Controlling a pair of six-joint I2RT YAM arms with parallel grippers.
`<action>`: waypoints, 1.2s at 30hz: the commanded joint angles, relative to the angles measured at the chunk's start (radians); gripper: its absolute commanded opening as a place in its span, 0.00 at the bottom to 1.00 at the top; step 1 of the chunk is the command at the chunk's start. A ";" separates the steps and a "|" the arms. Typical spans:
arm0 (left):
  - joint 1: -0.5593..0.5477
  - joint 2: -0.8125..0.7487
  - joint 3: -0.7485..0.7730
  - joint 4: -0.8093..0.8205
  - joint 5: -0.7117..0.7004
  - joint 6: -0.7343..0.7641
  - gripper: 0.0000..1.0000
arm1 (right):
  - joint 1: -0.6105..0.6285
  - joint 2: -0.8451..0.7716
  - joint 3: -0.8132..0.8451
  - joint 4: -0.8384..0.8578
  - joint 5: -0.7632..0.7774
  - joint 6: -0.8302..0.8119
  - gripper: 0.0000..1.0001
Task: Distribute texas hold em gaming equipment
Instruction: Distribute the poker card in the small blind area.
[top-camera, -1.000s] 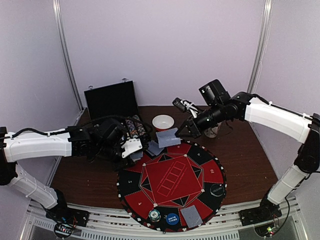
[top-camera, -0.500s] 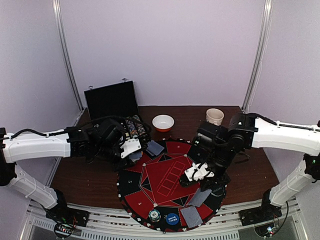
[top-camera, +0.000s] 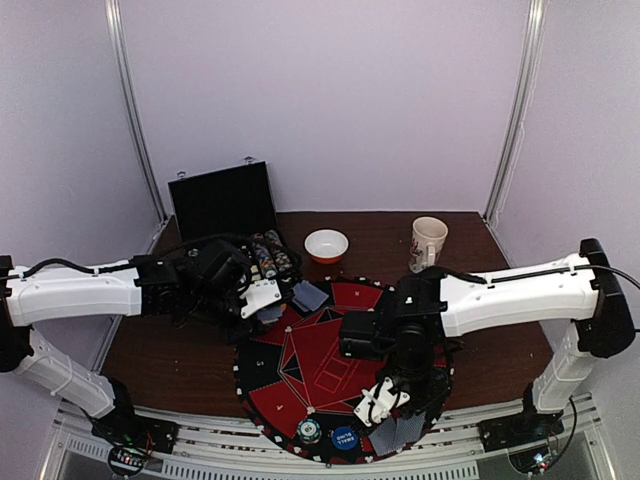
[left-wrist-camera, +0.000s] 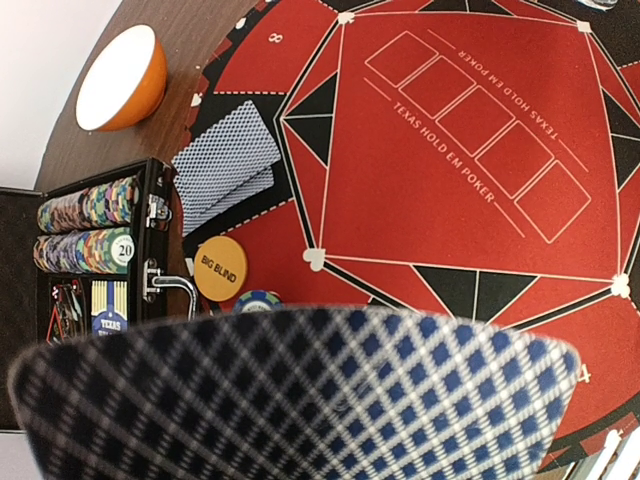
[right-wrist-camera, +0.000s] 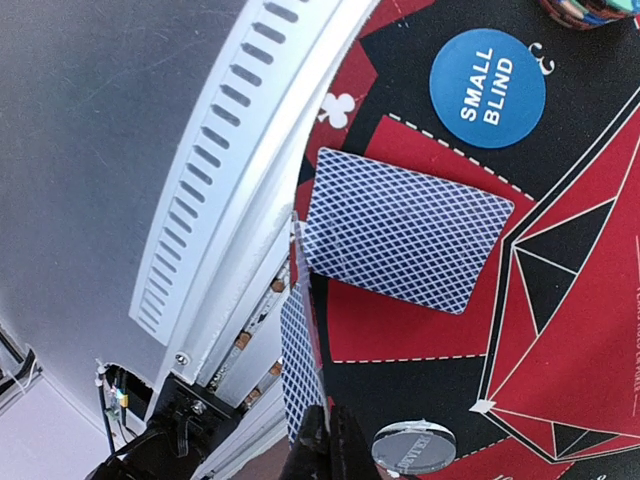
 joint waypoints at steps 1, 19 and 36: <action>0.007 -0.021 -0.007 0.033 -0.004 -0.010 0.45 | 0.008 0.066 0.039 -0.010 0.056 -0.041 0.00; 0.009 -0.027 -0.016 0.034 -0.009 -0.008 0.45 | 0.022 0.228 0.037 0.121 0.117 -0.042 0.00; 0.009 -0.032 -0.017 0.034 -0.010 -0.010 0.45 | -0.022 0.265 0.019 0.149 0.089 0.005 0.00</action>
